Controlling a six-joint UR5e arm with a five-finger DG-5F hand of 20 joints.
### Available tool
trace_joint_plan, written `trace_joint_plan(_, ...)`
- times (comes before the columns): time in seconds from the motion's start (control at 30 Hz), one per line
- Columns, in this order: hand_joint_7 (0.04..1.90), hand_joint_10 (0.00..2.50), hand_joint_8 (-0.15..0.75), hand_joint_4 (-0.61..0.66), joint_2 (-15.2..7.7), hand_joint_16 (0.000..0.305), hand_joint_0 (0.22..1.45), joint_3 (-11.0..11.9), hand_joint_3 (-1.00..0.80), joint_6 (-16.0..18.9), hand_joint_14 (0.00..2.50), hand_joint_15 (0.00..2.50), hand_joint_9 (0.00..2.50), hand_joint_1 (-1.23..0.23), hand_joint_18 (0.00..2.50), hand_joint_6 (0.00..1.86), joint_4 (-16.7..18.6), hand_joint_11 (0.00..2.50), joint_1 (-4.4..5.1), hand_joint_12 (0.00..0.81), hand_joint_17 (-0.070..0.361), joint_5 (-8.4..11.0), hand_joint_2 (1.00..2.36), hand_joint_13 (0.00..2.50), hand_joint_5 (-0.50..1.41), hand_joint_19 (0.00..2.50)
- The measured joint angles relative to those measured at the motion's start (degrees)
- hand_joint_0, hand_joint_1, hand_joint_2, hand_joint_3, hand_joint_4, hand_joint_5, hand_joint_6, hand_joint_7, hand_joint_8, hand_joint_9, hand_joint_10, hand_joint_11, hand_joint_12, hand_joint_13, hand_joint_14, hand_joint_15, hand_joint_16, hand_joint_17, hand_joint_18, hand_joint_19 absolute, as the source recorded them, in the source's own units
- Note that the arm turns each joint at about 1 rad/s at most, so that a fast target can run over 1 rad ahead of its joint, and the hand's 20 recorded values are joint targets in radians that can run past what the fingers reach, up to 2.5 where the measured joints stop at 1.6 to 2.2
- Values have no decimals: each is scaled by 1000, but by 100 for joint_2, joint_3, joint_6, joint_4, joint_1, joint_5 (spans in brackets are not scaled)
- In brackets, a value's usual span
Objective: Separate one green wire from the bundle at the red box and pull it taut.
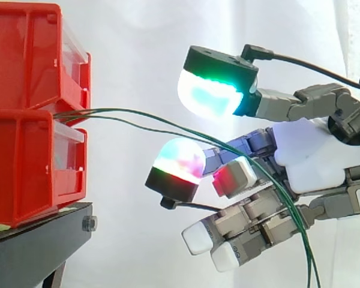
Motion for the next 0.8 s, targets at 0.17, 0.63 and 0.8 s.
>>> trace_joint_plan(0.17, 851, 17, 255, 136, 2, 57, 449, 0, -500, 9, 19, 458, 1189, -850, 631, 891, 15, 959, 9, 372, 128, 47, 1000, 790, -183, 463)
trace_joint_plan(0.63, 982, 21, 231, 48, -2, 47, 613, -2, -363, 6, 19, 468, 1229, -789, 606, 902, 46, 996, 104, 334, 106, 156, 1012, 788, -174, 495)
trace_joint_plan(0.8, 932, 23, 233, 62, -1, 47, 616, -1, -382, 10, 19, 471, 1231, -782, 610, 906, 29, 993, 120, 339, 106, 162, 1009, 791, -173, 485)
